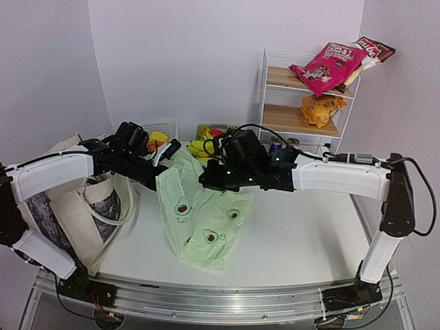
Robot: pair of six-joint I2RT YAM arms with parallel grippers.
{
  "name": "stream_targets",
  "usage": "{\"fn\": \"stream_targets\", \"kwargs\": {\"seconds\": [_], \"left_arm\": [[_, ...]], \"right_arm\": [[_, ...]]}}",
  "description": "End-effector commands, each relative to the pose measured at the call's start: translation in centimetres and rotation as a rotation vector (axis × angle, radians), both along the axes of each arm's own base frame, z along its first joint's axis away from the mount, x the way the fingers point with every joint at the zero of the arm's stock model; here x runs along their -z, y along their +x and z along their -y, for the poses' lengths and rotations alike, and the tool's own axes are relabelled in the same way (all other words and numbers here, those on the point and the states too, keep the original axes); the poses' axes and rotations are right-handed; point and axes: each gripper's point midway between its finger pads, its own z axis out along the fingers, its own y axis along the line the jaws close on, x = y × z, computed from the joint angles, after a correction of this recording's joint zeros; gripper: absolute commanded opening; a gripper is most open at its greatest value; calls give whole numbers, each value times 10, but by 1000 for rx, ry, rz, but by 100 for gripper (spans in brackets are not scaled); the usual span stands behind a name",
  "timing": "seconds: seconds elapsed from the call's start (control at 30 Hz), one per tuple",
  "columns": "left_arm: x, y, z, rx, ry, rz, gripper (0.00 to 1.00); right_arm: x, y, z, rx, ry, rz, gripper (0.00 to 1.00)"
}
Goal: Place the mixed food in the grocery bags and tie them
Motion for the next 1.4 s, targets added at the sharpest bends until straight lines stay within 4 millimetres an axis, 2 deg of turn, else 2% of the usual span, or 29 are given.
{"fn": "stream_targets", "kwargs": {"seconds": [0.0, 0.07, 0.13, 0.17, 0.27, 0.3, 0.37, 0.43, 0.5, 0.57, 0.63, 0.73, 0.77, 0.83, 0.87, 0.9, 0.93, 1.03, 1.13, 1.27, 1.37], "left_arm": [[-13, 14, -14, -34, 44, 169, 0], [-14, 25, -25, -59, 81, 229, 0], [-21, 44, -43, -103, 120, 311, 0], [-26, 56, -55, -137, 133, 351, 0], [-57, 84, -82, -184, 175, 501, 0], [-68, 87, -87, -186, 193, 551, 0], [-93, 80, -89, -160, 183, 648, 0], [-110, 65, -86, -118, 143, 705, 0], [-121, 43, -77, -51, 94, 737, 0], [-120, 19, -62, 22, 75, 753, 0], [-105, -4, -49, 85, 67, 736, 0], [-79, -29, -44, 184, 50, 656, 2], [-70, -39, -44, 246, 54, 650, 7], [-66, -48, -46, 309, 72, 689, 52], [-71, -46, -48, 313, 87, 735, 66], [-78, -43, -51, 308, 105, 788, 76], [-88, -38, -53, 294, 126, 847, 81], [-118, -29, -57, 291, 174, 978, 88], [-140, -32, -56, 321, 176, 1017, 98], [-168, -57, -46, 410, 54, 1014, 100], [-174, -78, -41, 484, -39, 994, 99]], "right_arm": [[-25, -7, 18, -16, 27, 43, 0], [-21, -5, 40, 22, -12, 51, 0], [-19, -5, 68, 66, -68, 75, 0], [-15, -4, 83, 101, -108, 84, 0], [-17, -6, 131, 187, -184, 109, 0], [-19, -8, 143, 210, -206, 124, 0], [-24, -13, 164, 240, -240, 140, 0], [-29, -16, 169, 244, -246, 143, 0], [-31, -18, 162, 210, -237, 135, 0], [-34, -18, 144, 149, -227, 128, 0], [-38, -19, 123, 56, -224, 137, 0], [-51, -23, 92, -97, -211, 184, 0], [-55, -26, 84, -153, -213, 209, 0], [-64, -29, 78, -248, -236, 298, 0], [-69, -28, 78, -276, -252, 341, 0], [-73, -28, 77, -304, -265, 381, 0], [-78, -29, 75, -337, -275, 420, 0], [-93, -32, 67, -403, -264, 482, 0], [-97, -30, 60, -415, -258, 498, 0], [-100, -29, 49, -431, -229, 483, 0], [-103, -24, 43, -421, -219, 479, 0]]}}
